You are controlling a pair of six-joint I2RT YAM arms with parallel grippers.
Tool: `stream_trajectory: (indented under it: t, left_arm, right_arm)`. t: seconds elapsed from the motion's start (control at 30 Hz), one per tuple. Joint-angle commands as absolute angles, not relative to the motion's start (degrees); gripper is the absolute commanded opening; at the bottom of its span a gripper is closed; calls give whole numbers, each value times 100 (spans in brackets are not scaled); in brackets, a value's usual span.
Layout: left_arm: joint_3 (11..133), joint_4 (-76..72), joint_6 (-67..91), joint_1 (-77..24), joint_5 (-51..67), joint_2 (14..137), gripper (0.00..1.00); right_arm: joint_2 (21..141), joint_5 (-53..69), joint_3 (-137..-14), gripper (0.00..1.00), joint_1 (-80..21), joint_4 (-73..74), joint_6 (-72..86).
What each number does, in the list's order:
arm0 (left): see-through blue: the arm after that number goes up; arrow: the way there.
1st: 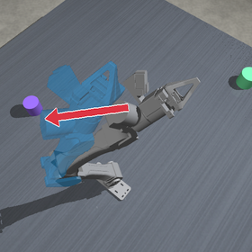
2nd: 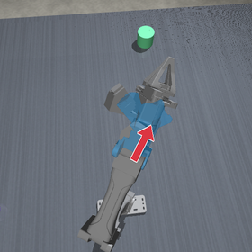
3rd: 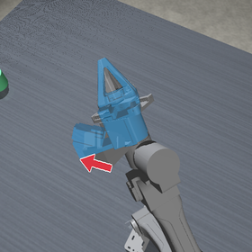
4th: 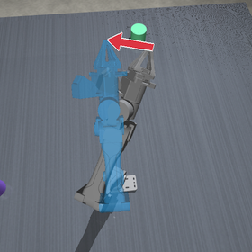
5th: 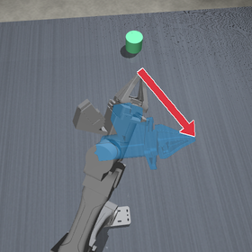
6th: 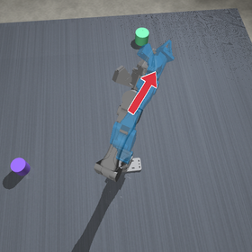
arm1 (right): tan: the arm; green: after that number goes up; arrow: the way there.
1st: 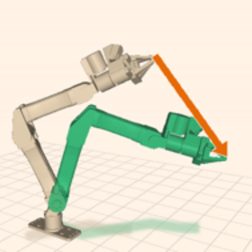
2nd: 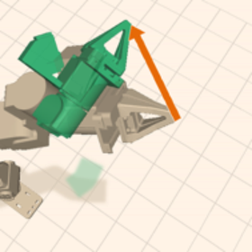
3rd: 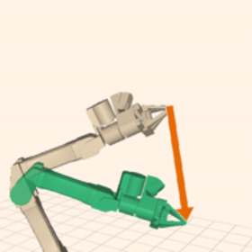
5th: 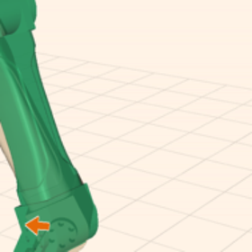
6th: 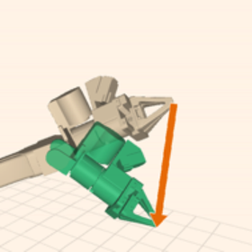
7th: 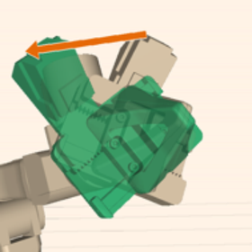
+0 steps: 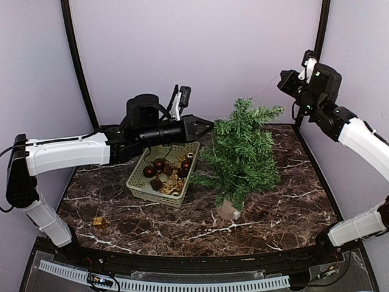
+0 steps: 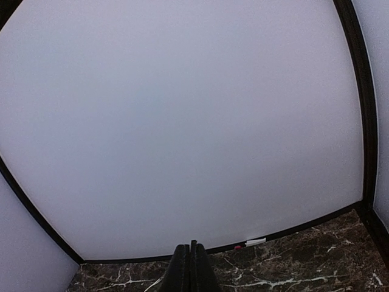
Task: Decorate the small christmas tree
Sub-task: Wrap the side of the string light in the gap of the branches.
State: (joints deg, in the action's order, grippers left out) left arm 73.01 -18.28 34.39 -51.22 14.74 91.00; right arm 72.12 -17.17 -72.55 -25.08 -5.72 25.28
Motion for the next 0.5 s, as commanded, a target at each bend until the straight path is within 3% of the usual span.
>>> stream_trajectory:
  t: [0.0,0.47]
  left_arm:
    - [7561,-1748,3514,-5102,1695,9200,0]
    - [7772,-1597,3437,-5103,2070,9411,0]
  right_arm:
    - [7202,-2079,-7179,0,-2398,-305,2592]
    - [7388,-2095,-6853,0,-2210,170,2723]
